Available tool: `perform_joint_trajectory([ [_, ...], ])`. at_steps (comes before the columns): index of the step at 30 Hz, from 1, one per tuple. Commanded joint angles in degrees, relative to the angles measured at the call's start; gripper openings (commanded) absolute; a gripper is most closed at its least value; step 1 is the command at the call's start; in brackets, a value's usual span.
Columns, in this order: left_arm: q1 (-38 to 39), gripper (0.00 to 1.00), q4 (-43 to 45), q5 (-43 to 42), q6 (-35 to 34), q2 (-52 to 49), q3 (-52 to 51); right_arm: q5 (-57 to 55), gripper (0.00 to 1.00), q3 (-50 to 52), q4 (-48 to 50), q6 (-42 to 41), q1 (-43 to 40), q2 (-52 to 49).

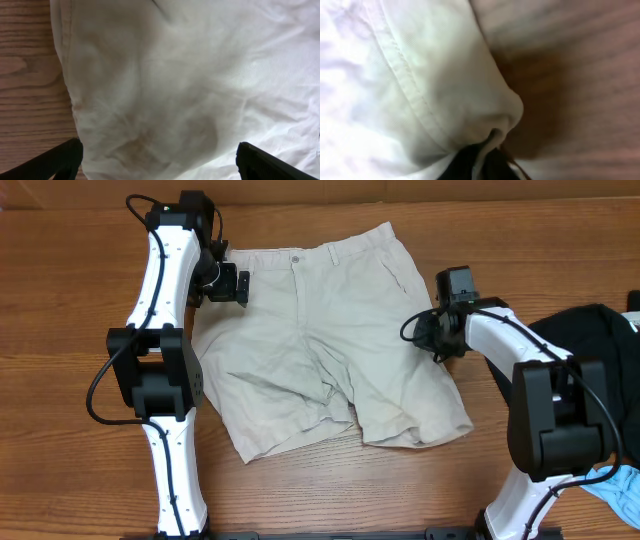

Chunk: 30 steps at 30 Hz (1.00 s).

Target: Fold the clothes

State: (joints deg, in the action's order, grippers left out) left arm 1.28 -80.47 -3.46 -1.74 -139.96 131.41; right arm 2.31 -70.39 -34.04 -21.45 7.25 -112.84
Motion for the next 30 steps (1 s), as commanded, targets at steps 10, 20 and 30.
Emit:
perform_joint_trajectory([
  [10, 1.7, 1.0, 2.19, -0.61, 0.33, 0.24, 1.18, -4.22, 0.04, 0.24, 9.16, -2.62, -2.82, -5.53],
  [20, 1.86, 1.0, 6.32, -0.57, 2.03, 0.24, 1.18, -2.82, 0.04, -9.27, 9.33, -0.81, -13.88, -7.15],
  [30, 1.84, 1.0, 15.56, 2.56, 4.66, 0.07, 1.18, 5.79, 1.0, -29.14, -6.4, 8.5, -15.52, -7.13],
])
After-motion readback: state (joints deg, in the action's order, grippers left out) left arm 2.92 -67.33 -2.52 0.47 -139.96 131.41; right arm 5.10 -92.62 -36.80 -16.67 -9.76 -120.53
